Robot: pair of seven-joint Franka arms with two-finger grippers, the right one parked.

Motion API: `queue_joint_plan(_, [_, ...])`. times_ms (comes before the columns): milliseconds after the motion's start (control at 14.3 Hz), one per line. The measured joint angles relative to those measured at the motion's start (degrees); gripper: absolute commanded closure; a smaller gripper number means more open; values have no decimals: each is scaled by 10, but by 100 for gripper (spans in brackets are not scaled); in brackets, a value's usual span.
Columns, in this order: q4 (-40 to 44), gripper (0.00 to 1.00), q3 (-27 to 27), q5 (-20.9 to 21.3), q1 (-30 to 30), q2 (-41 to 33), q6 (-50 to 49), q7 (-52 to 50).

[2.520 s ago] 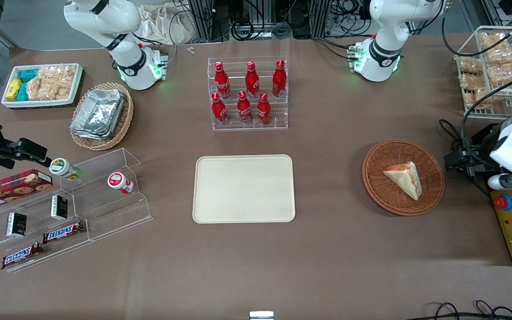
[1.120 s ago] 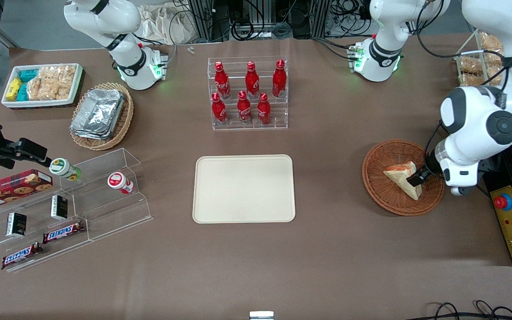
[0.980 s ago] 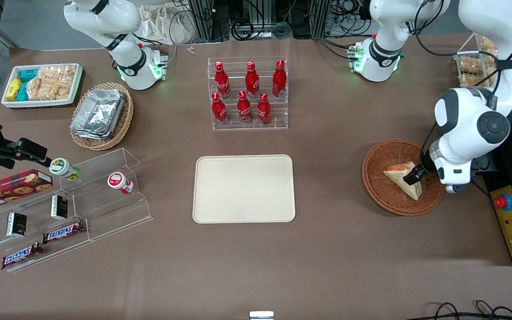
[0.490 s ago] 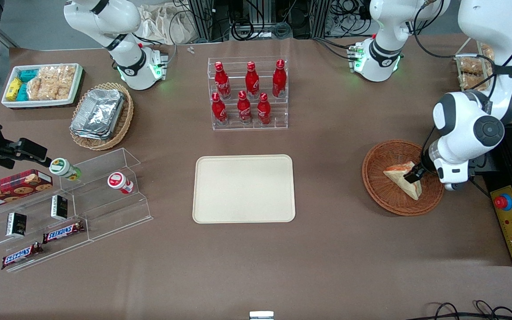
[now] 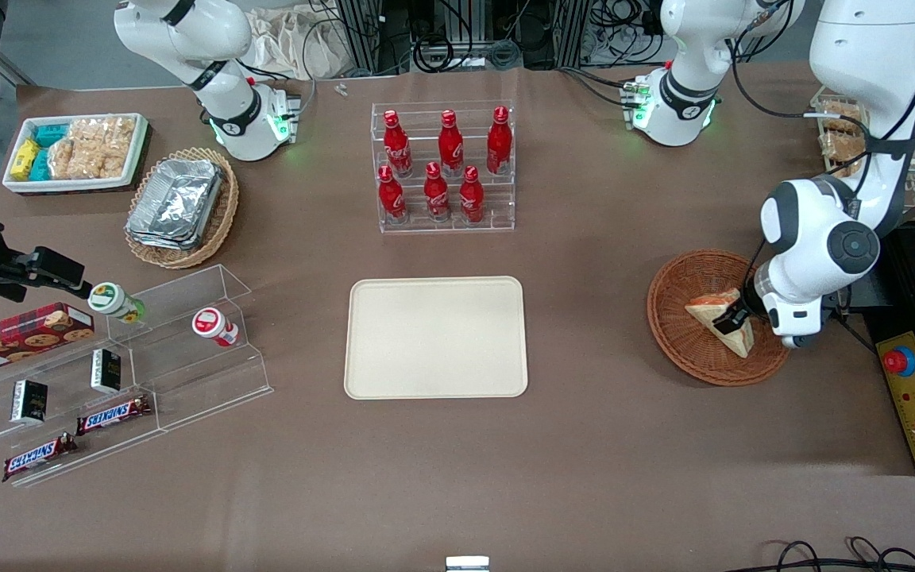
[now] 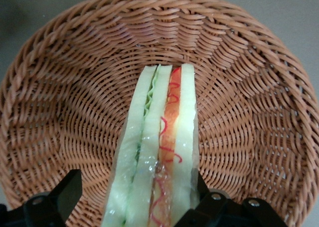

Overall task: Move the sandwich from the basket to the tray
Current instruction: 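Lower the left gripper and close it on the triangular sandwich, then lift the sandwich and carry it with the left gripper to the tray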

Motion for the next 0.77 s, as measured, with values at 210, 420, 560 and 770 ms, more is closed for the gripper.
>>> queue_joint_plan(210, [9, 100, -1, 0, -1, 3, 4, -37])
queue_joint_plan(420, [33, 100, -4, 0, -2, 3, 5, -89])
queue_joint_plan(560, [55, 100, -5, 0, -2, 1, -3, -100])
queue_joint_plan(770, [114, 100, -8, 0, -2, -13, -91, -103])
